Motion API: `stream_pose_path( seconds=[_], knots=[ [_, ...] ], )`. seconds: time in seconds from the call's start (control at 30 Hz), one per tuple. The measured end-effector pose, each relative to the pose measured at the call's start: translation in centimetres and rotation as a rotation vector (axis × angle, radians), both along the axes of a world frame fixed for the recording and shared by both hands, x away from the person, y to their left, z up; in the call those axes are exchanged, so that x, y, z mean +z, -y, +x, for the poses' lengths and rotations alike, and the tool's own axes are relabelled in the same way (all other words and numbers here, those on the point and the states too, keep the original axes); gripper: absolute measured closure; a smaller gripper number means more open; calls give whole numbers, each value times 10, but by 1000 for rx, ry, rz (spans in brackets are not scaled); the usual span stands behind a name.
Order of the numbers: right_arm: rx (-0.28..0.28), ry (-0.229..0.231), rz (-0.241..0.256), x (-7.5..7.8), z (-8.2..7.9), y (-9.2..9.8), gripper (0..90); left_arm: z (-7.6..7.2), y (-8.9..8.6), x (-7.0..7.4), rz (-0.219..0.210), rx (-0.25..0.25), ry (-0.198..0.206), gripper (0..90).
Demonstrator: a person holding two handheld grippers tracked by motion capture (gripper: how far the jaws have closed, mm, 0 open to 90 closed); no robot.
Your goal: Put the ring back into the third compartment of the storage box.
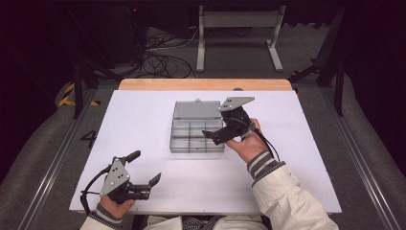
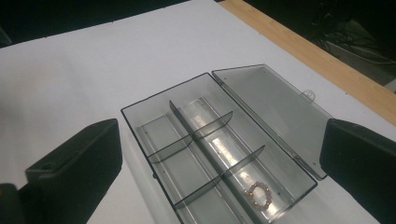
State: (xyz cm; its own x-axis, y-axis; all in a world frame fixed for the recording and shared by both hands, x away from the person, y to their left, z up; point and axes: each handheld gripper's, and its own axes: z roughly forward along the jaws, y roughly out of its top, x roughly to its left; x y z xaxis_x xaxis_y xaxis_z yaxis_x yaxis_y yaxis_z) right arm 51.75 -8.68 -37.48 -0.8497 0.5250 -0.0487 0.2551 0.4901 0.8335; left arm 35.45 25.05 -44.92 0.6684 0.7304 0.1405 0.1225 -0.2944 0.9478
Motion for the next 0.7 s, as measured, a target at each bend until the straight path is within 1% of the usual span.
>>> stream_pose_path(
  seconds=[0.2,0.27,0.3,0.43,0.6,0.7],
  knots=[
    [-14,13,18,2,-11,16,0,0,0,0,8,-1,-1,59],
    [-16,15,18,1,-13,18,0,0,1,0,6,0,-3,59],
    [-20,19,25,1,-16,24,0,0,1,0,7,1,0,59],
    [-24,22,39,1,-24,34,0,0,1,0,3,1,-1,59],
    [-22,32,40,0,-33,45,0,0,1,0,5,2,0,59],
    [-33,40,45,-2,-40,54,0,0,1,0,2,2,-2,59]
  ],
)
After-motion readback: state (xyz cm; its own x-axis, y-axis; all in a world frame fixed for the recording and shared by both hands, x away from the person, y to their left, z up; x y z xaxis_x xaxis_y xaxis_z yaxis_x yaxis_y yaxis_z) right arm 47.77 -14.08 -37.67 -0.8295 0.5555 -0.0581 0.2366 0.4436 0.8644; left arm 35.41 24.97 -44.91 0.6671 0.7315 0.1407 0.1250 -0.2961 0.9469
